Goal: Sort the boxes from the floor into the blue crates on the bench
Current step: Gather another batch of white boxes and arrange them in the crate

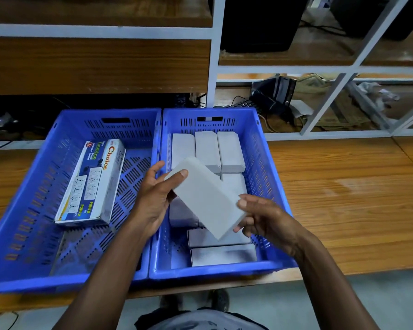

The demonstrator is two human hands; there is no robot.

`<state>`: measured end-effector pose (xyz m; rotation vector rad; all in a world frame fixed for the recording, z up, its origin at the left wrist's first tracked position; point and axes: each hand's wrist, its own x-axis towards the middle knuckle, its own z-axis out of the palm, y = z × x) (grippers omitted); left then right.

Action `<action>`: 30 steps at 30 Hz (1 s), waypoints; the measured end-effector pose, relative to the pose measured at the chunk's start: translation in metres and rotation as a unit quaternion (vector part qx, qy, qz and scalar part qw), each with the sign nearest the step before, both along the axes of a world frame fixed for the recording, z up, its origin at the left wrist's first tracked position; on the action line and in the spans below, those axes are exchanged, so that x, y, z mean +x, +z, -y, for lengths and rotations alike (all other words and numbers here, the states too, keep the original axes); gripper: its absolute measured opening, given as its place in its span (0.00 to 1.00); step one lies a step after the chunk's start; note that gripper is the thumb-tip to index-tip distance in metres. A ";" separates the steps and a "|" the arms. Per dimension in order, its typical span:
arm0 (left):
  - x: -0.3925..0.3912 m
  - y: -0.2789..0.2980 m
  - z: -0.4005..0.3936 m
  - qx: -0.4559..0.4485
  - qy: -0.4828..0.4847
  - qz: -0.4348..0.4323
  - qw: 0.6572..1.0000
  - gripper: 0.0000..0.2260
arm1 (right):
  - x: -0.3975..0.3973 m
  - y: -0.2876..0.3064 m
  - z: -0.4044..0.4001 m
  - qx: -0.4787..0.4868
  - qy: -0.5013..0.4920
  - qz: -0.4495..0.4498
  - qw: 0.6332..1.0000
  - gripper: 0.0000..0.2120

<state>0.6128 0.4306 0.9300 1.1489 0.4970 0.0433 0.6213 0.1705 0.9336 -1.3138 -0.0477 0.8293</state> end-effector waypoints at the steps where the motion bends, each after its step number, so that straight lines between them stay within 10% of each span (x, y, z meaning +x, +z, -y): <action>1: 0.002 0.000 0.001 0.011 -0.007 -0.002 1.000 0.33 | 0.000 0.001 -0.001 -0.002 0.014 -0.006 1.000 0.24; 10: 0.003 -0.007 0.012 0.126 -0.020 -0.063 0.990 0.32 | 0.016 -0.014 -0.024 -0.123 -0.070 0.002 0.990 0.15; 15: -0.027 -0.019 0.028 0.115 -0.117 -0.092 0.982 0.09 | 0.035 -0.043 -0.026 -0.267 -0.102 -0.004 0.958 0.20; 25: -0.039 -0.041 0.044 0.315 -0.334 -0.089 0.884 0.19 | 0.051 -0.077 -0.051 -0.336 -0.039 -0.006 0.941 0.15; 30: -0.036 -0.042 0.046 0.373 -0.363 -0.092 0.849 0.21 | 0.058 -0.084 -0.054 -0.435 -0.023 0.074 0.897 0.32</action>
